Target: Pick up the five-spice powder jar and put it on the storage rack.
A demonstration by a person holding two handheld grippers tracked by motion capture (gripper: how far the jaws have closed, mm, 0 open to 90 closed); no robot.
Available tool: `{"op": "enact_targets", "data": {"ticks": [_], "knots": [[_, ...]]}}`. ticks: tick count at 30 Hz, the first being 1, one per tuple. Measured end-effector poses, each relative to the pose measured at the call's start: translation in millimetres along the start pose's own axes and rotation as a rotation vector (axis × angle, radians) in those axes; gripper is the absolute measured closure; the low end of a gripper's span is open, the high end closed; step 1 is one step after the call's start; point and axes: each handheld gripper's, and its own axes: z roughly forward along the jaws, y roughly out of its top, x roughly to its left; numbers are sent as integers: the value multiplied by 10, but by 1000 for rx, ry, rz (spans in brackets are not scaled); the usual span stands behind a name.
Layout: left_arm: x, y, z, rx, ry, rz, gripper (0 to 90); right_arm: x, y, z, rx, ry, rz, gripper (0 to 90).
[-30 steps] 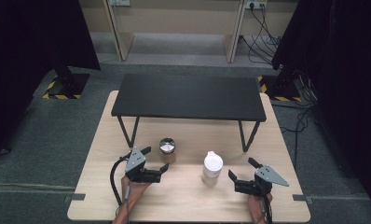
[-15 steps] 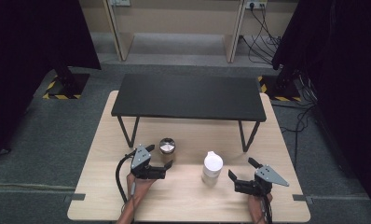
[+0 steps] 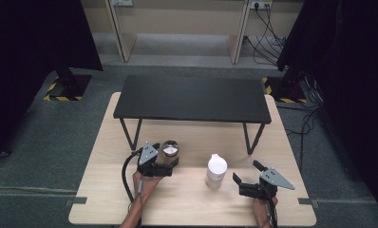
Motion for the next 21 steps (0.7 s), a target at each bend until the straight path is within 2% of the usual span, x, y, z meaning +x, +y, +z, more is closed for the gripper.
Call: {"op": "enact_targets", "data": {"ticks": [6, 18, 21], "knots": [[-28, 11, 53, 13, 3, 11, 15, -2, 1, 1, 1, 1, -1, 10], [-75, 24, 161, 34, 35, 25, 51, -6, 1, 1, 1, 3, 1, 10], [-82, 33, 159, 39, 40, 53, 71, -9, -2, 0, -1, 4, 1, 10]]}}
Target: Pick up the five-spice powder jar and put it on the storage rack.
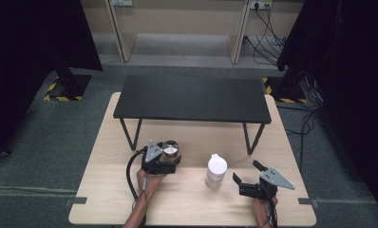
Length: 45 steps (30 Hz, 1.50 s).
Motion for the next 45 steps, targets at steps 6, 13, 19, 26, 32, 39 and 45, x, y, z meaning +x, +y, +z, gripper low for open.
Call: {"op": "enact_targets", "data": {"ticks": [6, 13, 19, 26, 32, 39, 45], "knots": [[-29, 10, 23, 9, 11, -5, 116, 0, 3, 2, 2, 0, -2, 10], [-29, 2, 32, 5, 14, -1, 206, -4, 3, 2, 2, 2, -1, 10], [-67, -28, 36, -11, 8, 21, 309, -4, 3, 4, 2, 3, -4, 10], [-86, -51, 40, -23, 16, 8, 314, -5, 3, 4, 2, 4, -4, 11], [-99, -37, 34, -18, 18, 6, 315, -4, 1, 2, 0, 4, -3, 11], [-91, 0, -28, -18, 19, 12, 316, -5, -1, 0, -1, 3, -1, 11], [-37, 76, -118, -24, -6, 8, 316, -3, -1, -1, -1, 2, -1, 10]]}}
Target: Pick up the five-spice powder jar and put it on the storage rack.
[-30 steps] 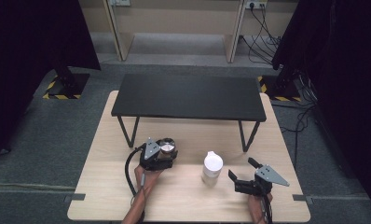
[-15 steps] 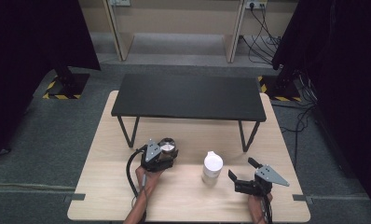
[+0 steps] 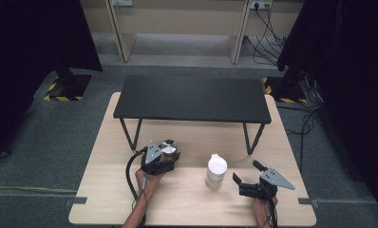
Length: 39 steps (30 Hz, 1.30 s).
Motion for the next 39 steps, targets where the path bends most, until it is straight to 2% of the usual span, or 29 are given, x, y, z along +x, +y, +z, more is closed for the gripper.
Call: {"op": "enact_targets", "data": {"ticks": [3, 10, 23, 26, 31, 35, 39], "knots": [[27, 84, -64, 7, -15, 16, 317, 3, 1, 1, 1, -1, -1, 11], [134, 275, -244, 7, -71, 13, 316, 7, 3, 1, 2, -3, -2, 11], [236, 615, -504, 33, -154, 48, 316, 8, 3, 1, 2, -4, -2, 11], [228, 722, -547, 43, -163, 69, 317, 9, 2, 0, 2, -5, -1, 10], [260, 861, -617, 39, -197, 63, 317, 12, 3, -1, 2, -6, -2, 11], [263, 1026, -664, 53, -206, 81, 316, 10, 2, -1, 2, -5, -1, 11], [304, 1172, -726, 37, -213, 66, 317, 9, 1, -1, 1, -5, 0, 11]]}}
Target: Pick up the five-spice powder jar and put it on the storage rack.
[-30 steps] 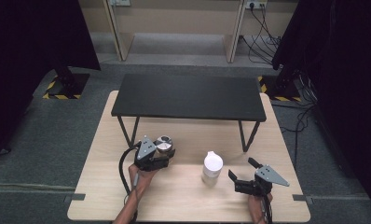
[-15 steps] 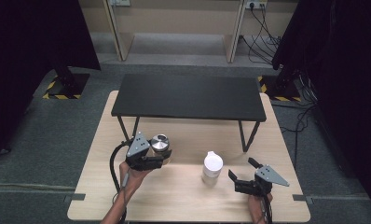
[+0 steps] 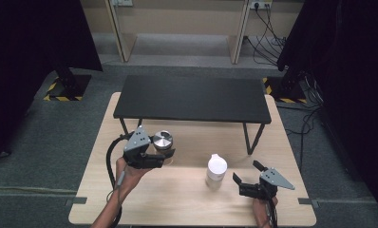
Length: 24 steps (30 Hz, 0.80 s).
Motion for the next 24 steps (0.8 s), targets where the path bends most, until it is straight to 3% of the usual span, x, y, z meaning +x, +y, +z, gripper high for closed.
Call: {"op": "enact_targets", "data": {"ticks": [7, 12, 24], "knots": [[54, 240, -122, -19, 17, -10, 317, 2, 3, 1, 2, 0, 1, 11], [100, 402, -151, -2, 38, -21, 317, 4, 4, 1, 2, -1, -1, 11], [237, 667, -229, -10, 85, -66, 317, -1, 3, 1, 2, 2, -1, 11]]}}
